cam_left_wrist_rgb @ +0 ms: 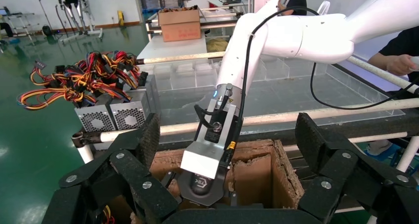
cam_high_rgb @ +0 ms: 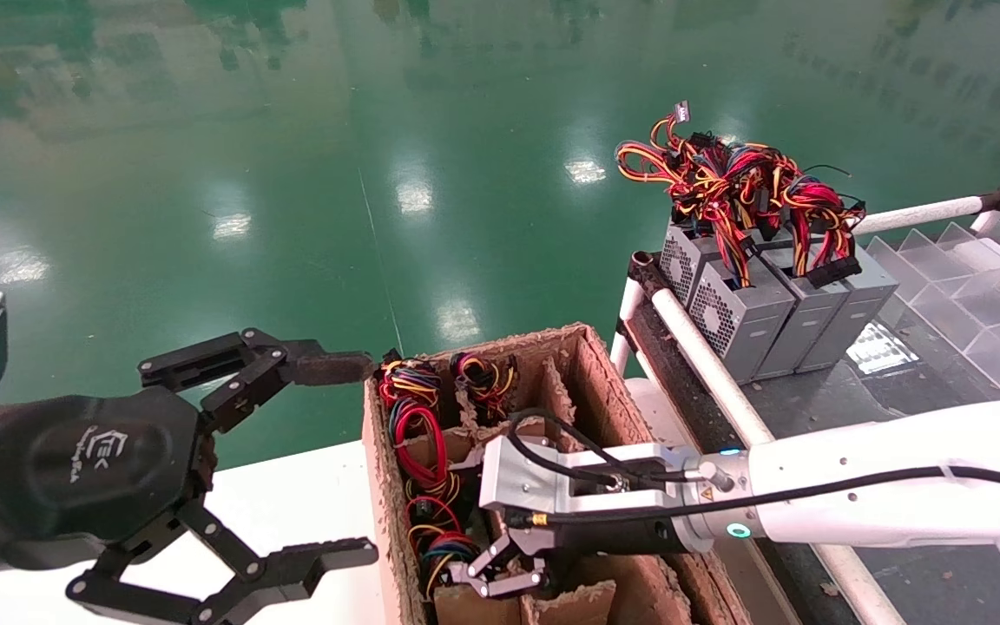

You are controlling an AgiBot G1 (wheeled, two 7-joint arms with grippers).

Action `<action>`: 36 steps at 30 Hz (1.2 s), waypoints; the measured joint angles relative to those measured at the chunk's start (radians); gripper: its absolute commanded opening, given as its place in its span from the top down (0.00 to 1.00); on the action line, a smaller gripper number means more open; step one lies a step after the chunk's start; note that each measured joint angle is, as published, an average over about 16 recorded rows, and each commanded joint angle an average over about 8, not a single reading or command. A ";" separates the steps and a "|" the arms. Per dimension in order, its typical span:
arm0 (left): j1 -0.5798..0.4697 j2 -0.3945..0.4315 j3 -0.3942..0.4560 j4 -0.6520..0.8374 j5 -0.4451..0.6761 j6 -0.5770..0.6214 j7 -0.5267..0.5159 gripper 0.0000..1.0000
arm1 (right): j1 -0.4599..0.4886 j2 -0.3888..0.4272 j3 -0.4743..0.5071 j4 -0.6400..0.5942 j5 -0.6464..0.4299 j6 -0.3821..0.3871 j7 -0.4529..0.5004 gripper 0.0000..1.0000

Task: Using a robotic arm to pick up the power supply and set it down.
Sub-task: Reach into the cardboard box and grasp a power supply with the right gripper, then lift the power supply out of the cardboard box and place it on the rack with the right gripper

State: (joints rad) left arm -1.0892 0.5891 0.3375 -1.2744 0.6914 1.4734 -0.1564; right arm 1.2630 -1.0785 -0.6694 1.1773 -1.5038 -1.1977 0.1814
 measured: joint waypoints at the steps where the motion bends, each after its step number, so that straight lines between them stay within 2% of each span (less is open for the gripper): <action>1: 0.000 0.000 0.000 0.000 0.000 0.000 0.000 0.00 | 0.000 -0.002 -0.001 -0.002 -0.001 0.001 0.000 1.00; 22: 0.000 0.000 0.000 0.000 0.000 0.000 0.000 0.00 | -0.007 -0.012 -0.005 -0.034 0.009 -0.011 -0.033 1.00; 36: 0.000 0.000 0.001 0.000 -0.001 0.000 0.000 0.00 | -0.048 0.057 0.063 0.030 0.120 -0.020 -0.077 1.00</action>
State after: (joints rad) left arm -1.0894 0.5888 0.3383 -1.2744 0.6909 1.4731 -0.1561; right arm 1.2155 -1.0211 -0.6061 1.2074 -1.3836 -1.2179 0.1046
